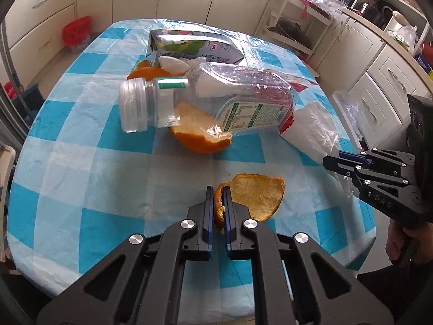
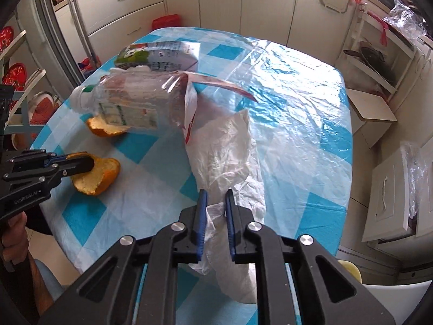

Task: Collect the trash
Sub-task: 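Grasp the orange peel with the left tool while the right tool grasps the white tissue, then carry both items to the yellow bucket and release them inside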

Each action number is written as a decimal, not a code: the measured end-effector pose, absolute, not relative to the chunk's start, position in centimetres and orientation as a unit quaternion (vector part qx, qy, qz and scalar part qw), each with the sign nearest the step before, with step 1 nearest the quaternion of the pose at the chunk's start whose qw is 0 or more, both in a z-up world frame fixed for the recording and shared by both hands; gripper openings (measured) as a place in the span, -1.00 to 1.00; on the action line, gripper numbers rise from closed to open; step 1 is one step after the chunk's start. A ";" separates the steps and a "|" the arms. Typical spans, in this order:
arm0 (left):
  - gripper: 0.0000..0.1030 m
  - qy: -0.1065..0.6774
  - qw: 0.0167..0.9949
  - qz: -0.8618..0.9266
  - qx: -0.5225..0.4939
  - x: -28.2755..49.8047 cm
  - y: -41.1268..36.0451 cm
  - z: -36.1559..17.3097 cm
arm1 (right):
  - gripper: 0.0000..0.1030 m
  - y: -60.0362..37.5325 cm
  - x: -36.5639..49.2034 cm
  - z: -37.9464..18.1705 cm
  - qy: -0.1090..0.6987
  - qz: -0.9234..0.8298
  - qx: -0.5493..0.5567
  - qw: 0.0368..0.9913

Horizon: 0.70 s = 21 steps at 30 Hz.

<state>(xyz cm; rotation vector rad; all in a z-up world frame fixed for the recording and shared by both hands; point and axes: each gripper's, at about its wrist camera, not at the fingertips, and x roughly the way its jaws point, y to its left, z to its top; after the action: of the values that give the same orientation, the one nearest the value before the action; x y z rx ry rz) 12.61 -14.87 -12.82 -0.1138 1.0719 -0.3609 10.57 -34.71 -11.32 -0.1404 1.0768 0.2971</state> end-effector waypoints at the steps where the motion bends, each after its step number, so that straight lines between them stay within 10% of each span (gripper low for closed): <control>1: -0.86 0.512 0.840 -0.169 -0.057 12.5 -14.6 -13.0 | -0.58 -34.6 10.4 -11.5 0.512 0.140 -0.070 0.845; 3: -0.78 0.512 0.842 -0.163 -0.054 12.3 -14.5 -13.2 | -0.20 -34.6 10.1 -11.5 0.508 0.136 -0.074 0.847; 10: -0.25 0.497 0.855 -0.146 -0.025 11.0 -14.7 -12.9 | -0.23 -34.6 9.7 -11.2 0.500 0.133 -0.073 0.853; 14: -0.84 0.498 0.854 -0.150 -0.026 10.7 -14.3 -12.9 | -0.75 -34.6 9.1 -11.2 0.500 0.130 -0.072 0.853; 21: -0.92 0.467 0.866 -0.171 -0.044 9.3 -14.5 -11.2 | -0.82 -37.3 7.2 -8.0 0.461 0.112 -0.026 0.880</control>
<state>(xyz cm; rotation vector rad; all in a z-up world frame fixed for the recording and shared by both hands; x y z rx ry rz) 9.34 -14.47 -11.17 -0.0918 0.9791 -0.3579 7.20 -37.25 -8.04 -0.0552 0.9611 0.2336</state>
